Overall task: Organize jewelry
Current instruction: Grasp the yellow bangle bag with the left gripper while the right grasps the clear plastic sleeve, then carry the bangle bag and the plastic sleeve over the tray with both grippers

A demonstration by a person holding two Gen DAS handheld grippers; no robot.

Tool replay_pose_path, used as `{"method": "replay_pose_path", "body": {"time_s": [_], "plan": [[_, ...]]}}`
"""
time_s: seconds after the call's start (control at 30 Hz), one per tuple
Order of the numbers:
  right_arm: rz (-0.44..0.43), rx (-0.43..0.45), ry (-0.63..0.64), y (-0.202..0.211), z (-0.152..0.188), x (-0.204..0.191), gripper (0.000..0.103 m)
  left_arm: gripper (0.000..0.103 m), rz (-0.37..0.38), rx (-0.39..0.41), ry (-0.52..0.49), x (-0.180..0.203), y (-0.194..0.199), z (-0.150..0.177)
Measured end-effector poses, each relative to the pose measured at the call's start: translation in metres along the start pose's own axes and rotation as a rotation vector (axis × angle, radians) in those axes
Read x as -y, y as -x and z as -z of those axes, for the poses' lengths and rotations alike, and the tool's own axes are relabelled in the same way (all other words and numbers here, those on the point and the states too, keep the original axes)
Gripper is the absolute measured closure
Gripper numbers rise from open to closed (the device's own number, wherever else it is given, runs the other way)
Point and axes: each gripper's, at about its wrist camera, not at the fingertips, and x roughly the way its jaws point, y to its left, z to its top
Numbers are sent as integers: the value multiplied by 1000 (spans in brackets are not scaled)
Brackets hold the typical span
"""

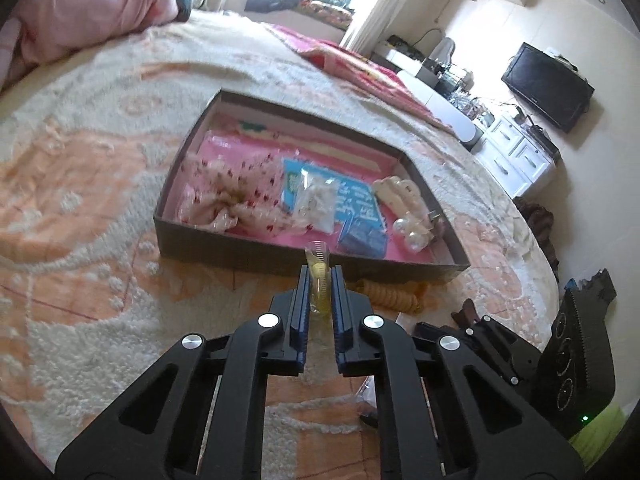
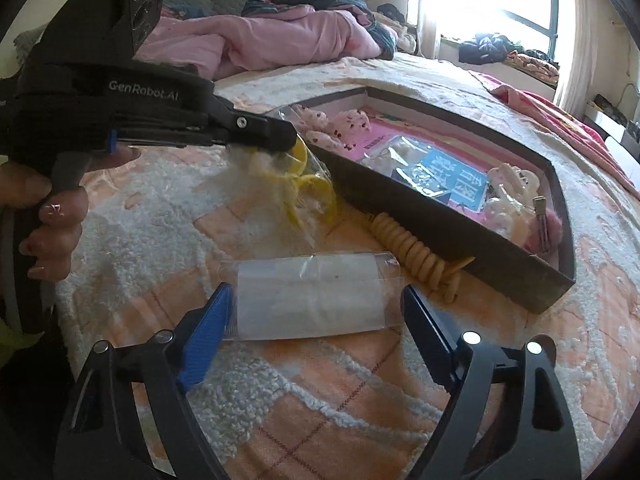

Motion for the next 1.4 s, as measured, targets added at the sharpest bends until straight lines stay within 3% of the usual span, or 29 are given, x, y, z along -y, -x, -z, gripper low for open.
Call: {"method": "replay_pose_path", "body": {"time_s": [0.33,0.67,1.4], "plan": [[-18,59,-74,29,-1,14,21,99,2,78,-56,17,22,-7],[54,124,-133,51,-5,38,21,98,-50,155,-165,45,33,-8],[142,213,-274,71,-18,99,21,98,-81,143,-273,76,-7,-32]]}}
